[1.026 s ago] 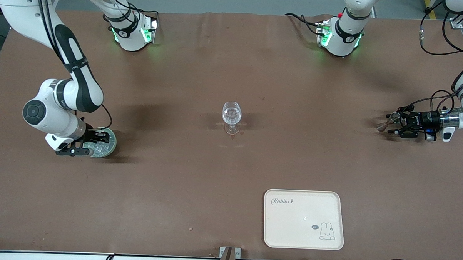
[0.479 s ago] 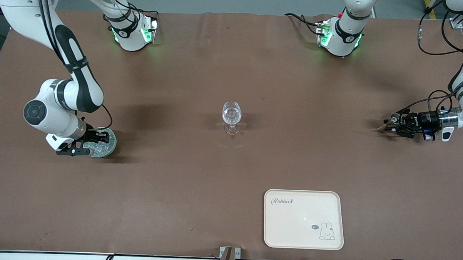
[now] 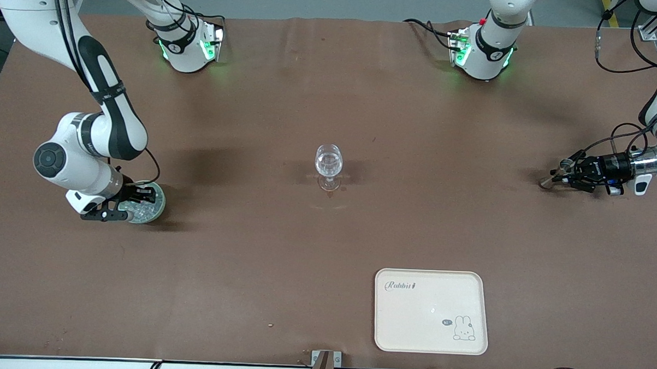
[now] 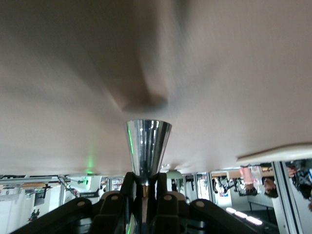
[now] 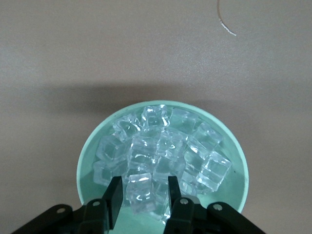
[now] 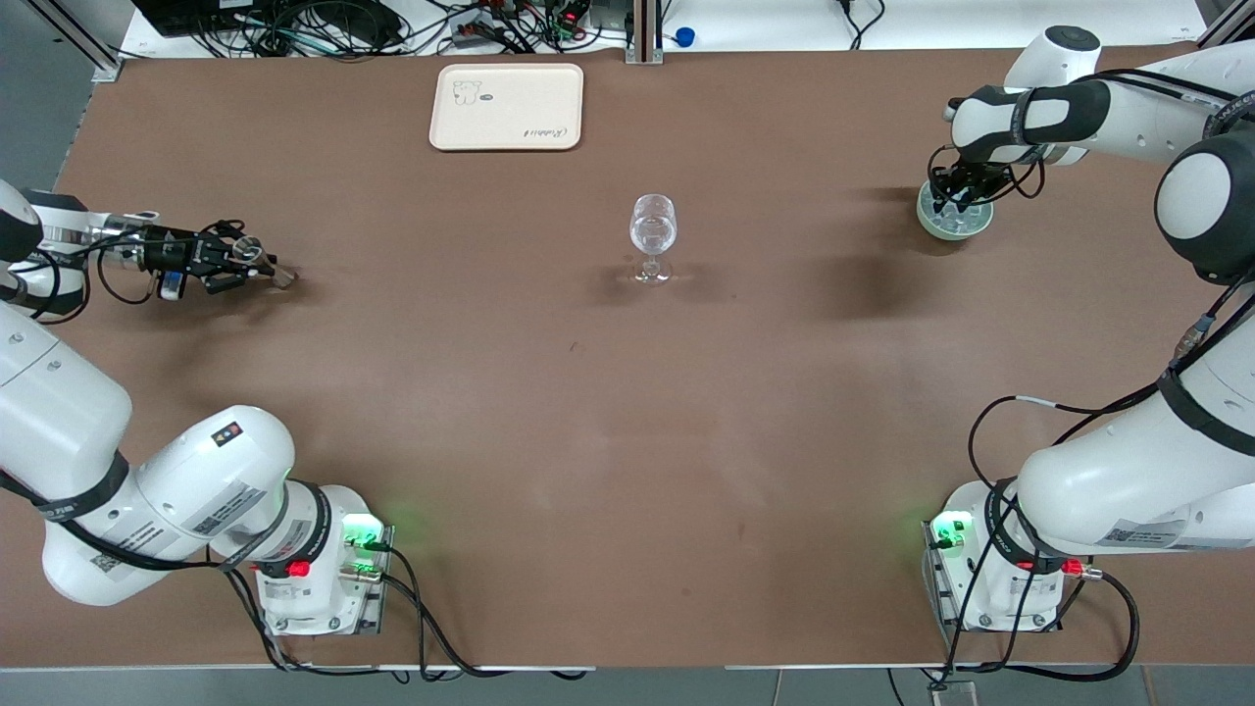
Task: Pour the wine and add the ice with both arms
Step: 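Lift the metal jigger with the left gripper and carry it over the glass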
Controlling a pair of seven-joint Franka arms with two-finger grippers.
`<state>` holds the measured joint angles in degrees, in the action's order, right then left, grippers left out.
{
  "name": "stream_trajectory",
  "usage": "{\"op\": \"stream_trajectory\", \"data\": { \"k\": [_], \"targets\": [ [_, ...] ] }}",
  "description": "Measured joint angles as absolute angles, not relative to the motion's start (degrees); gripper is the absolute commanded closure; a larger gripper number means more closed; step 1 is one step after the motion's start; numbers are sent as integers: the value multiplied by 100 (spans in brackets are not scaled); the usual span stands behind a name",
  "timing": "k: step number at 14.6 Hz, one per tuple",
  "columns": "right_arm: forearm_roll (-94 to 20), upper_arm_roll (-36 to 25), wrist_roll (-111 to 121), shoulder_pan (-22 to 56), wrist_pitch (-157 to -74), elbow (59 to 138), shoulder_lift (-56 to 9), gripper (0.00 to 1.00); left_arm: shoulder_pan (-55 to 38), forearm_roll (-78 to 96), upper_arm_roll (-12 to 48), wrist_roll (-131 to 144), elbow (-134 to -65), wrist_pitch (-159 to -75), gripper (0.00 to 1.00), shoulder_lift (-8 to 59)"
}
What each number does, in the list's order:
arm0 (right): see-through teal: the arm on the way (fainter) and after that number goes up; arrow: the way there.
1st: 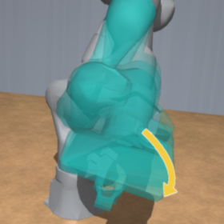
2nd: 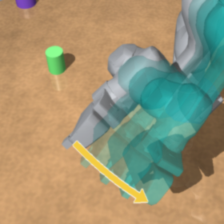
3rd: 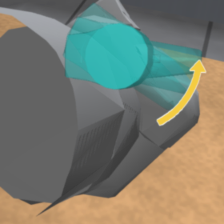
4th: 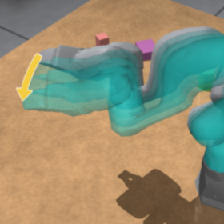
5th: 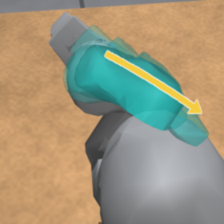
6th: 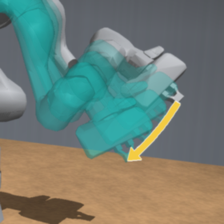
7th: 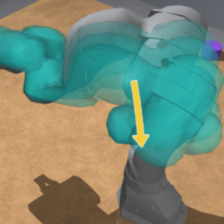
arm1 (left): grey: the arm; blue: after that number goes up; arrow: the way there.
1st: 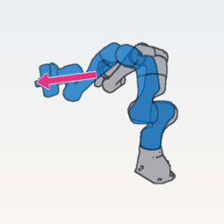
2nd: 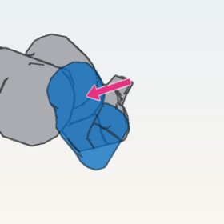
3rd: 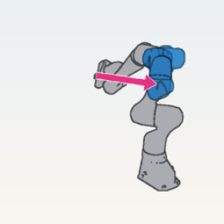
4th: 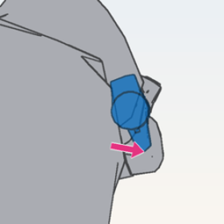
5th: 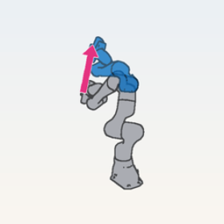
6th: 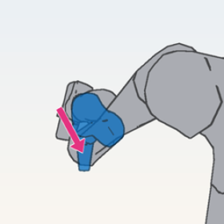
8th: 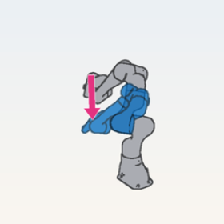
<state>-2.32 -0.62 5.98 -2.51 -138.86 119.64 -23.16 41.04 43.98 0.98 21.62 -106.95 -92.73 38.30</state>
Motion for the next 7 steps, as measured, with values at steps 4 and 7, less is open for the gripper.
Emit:
{"op": "stream_trajectory", "data": {
  "k": [4, 7],
  "targets": [
    [-235, -62, 599, -251, -13887, 11967, -2321, 72, 4101, 4418, 620, 2900, -10526, -8973, 100, 3467],
    [-236, -63, 599, -251, -13890, 11964, -2321, 80, 4067, 4418, 1243, 3936, -10186, -8837, 100, 3160]
  ]
}}
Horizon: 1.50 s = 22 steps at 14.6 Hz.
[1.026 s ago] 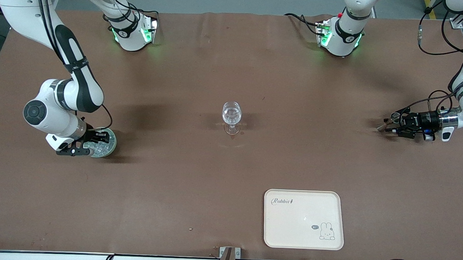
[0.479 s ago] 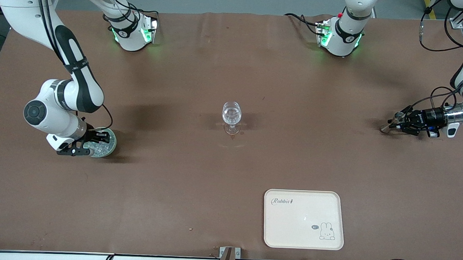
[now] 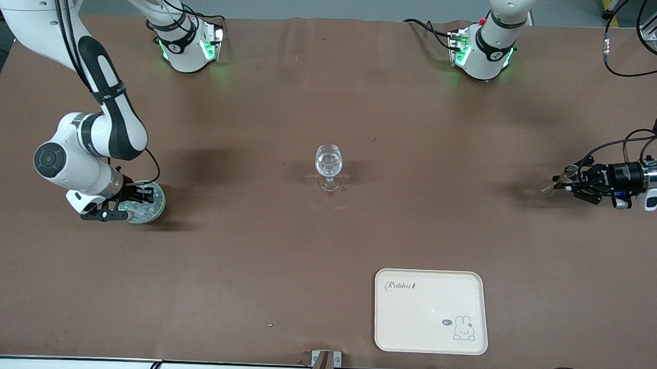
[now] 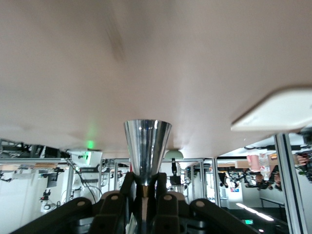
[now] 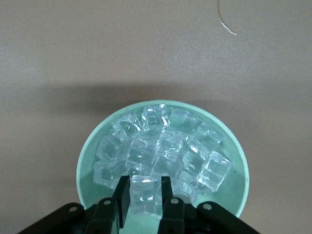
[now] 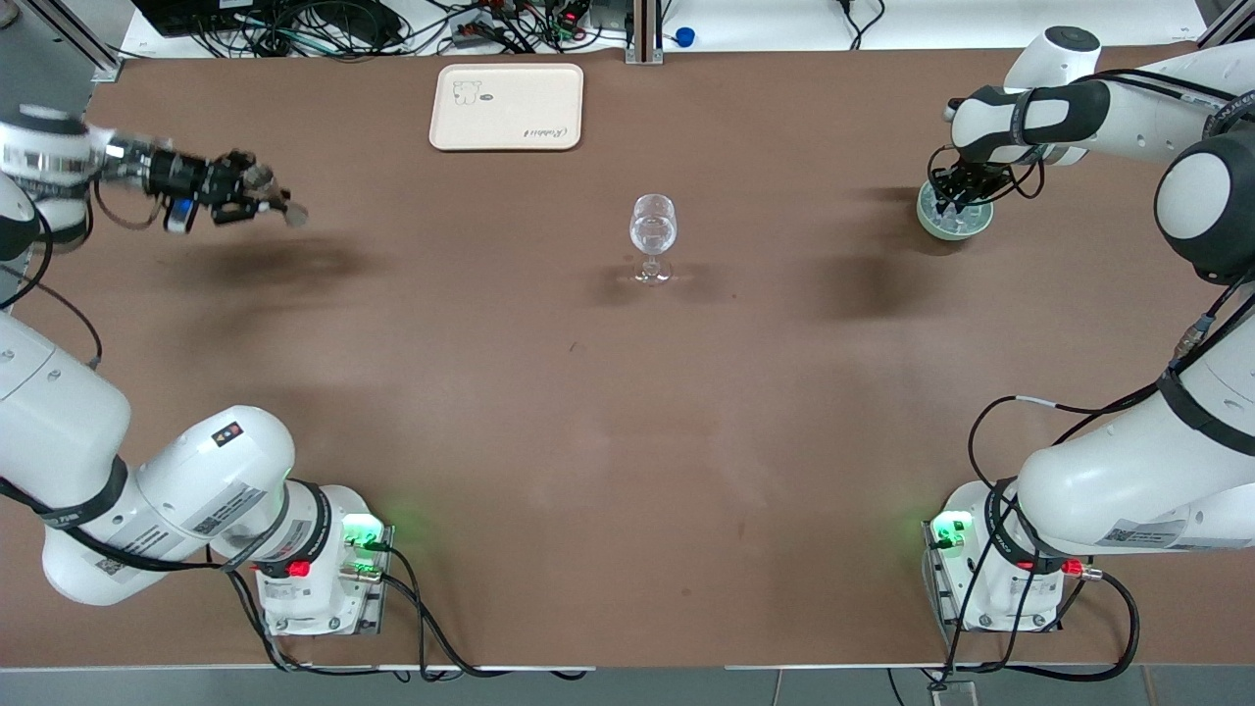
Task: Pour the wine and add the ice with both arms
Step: 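Lift the metal jigger with the left gripper and carry it over the glass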
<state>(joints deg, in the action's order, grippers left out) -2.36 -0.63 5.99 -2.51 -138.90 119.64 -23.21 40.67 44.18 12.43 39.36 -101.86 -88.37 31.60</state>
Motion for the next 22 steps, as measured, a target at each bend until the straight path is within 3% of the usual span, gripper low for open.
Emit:
{"op": "stream_trajectory", "data": {
  "k": [6, 9, 11, 17, 22],
  "targets": [
    [-245, -62, 599, -250, -13572, 11725, -2321, 99, 4060, 4742, 2066, 4390, -10115, -8208, 100, 2574],
    [-514, -70, 599, -252, -13057, 11340, -2315, 100, 3945, 4755, 2734, 4594, -10111, -8199, 98, 2303],
    [-599, -87, 589, -255, -12591, 11012, -2278, 100, 3468, 4763, 2858, 4650, -10107, -8240, 99, 2113],
    [-609, -329, 437, -284, -11056, 9453, -1774, 100, 1696, 4778, 2881, 5804, -10112, -9302, 99, 1864],
    [-515, -571, 402, -294, -9712, 8431, -1240, 99, 946, 4793, 3177, 6851, -10142, -10346, 99, 1850]
  ]
}}
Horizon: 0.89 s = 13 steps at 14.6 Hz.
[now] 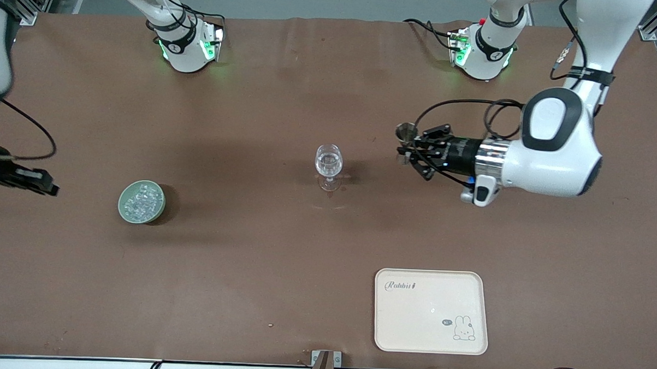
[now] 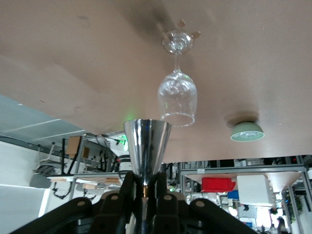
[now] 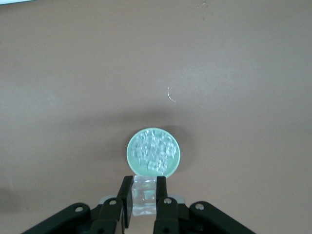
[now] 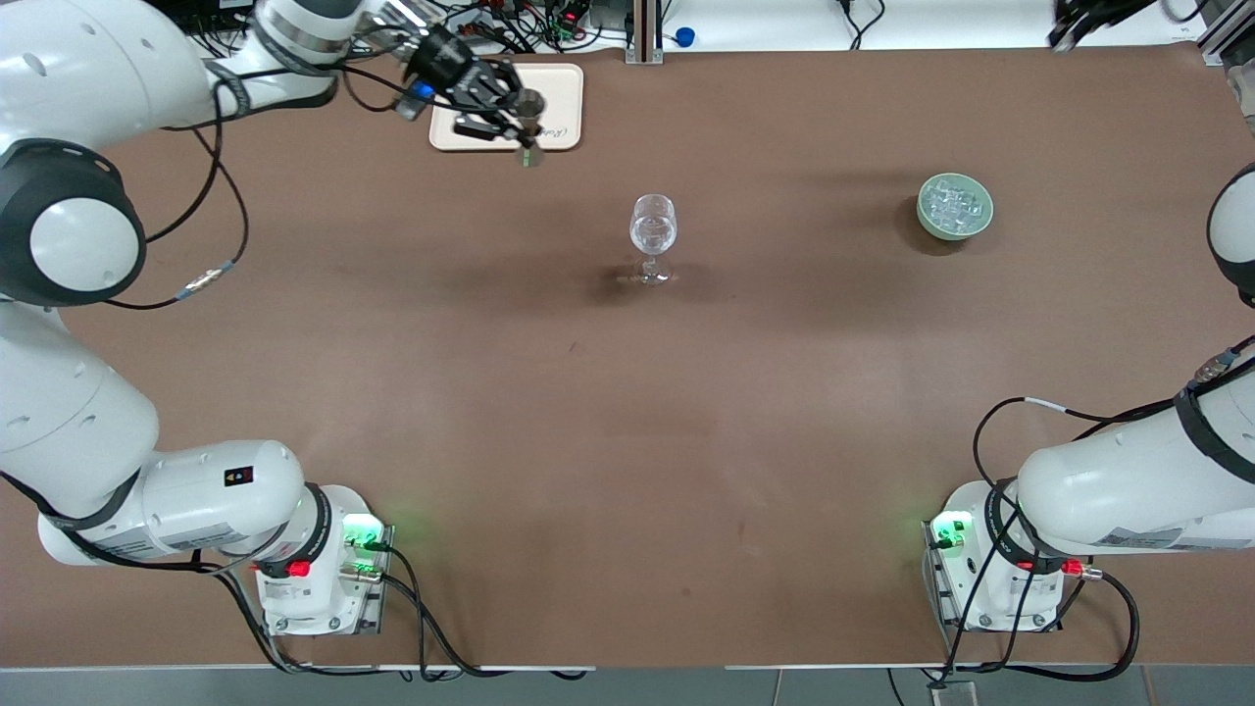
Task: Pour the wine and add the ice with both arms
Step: 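Lift the metal jigger with the left gripper and carry it over the glass, then tilt the jigger over the wine glass rim with the left gripper to pour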
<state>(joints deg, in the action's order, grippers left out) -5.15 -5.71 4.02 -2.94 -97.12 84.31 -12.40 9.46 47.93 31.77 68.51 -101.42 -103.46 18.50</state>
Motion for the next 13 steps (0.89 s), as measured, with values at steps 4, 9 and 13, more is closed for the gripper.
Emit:
{"op": "stream_trajectory", "data": {
  "k": [4, 9, 13],
  "targets": [
    [-489, -642, 387, -311, -8742, 7984, -917, 100, 737, 4762, 3781, 7445, -10258, -11344, 100, 1849],
    [-455, -412, 295, -645, -8096, 8025, -460, 99, 244, 3836, 3878, 8033, -10335, -12027, 100, 1889],
    [-351, -155, 107, -710, -8193, 8200, -410, 99, 154, 2908, 3967, 8493, -10349, -12361, 100, 1984]
  ]
}}
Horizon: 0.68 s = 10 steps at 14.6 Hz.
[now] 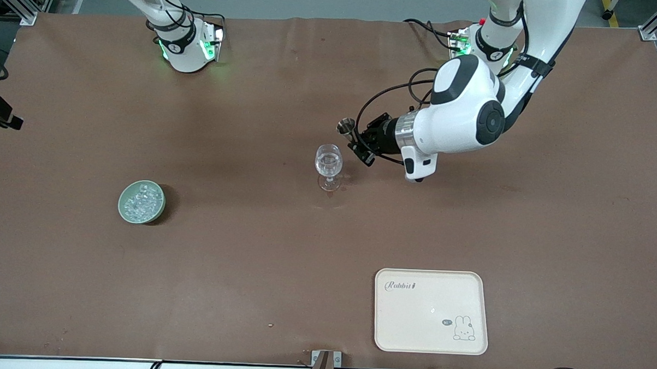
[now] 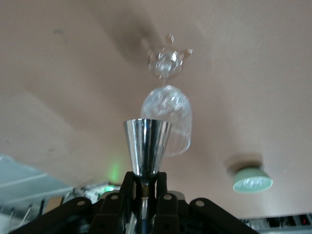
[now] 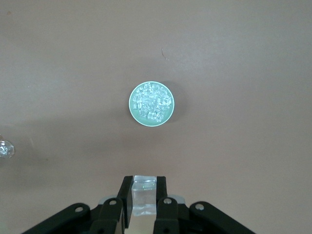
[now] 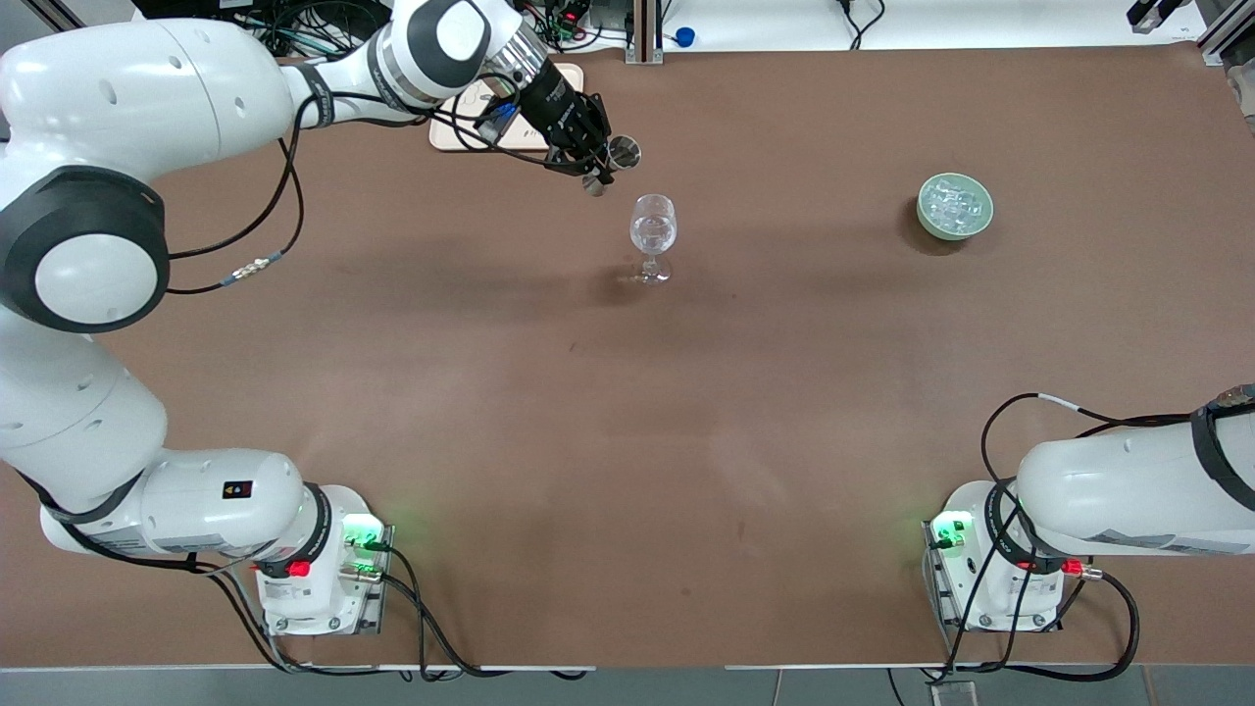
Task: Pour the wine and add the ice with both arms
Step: 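Tilt the jigger over the wine glass rim with the left gripper to pour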
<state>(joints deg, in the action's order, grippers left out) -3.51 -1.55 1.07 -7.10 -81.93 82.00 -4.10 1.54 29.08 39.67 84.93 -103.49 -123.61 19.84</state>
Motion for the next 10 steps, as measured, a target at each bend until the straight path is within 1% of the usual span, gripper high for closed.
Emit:
{"op": "stream_trajectory", "data": {
  "k": [6, 10],
  "targets": [
    [-336, -31, -188, -703, -8329, 8335, -410, 99, 124, 1138, 4382, 9810, -10350, -13038, 100, 2248],
    [-323, -11, -261, -624, -8341, 8336, -408, 99, -22, -378, 4476, 10869, -10345, -13296, 100, 2475]
  ]
}}
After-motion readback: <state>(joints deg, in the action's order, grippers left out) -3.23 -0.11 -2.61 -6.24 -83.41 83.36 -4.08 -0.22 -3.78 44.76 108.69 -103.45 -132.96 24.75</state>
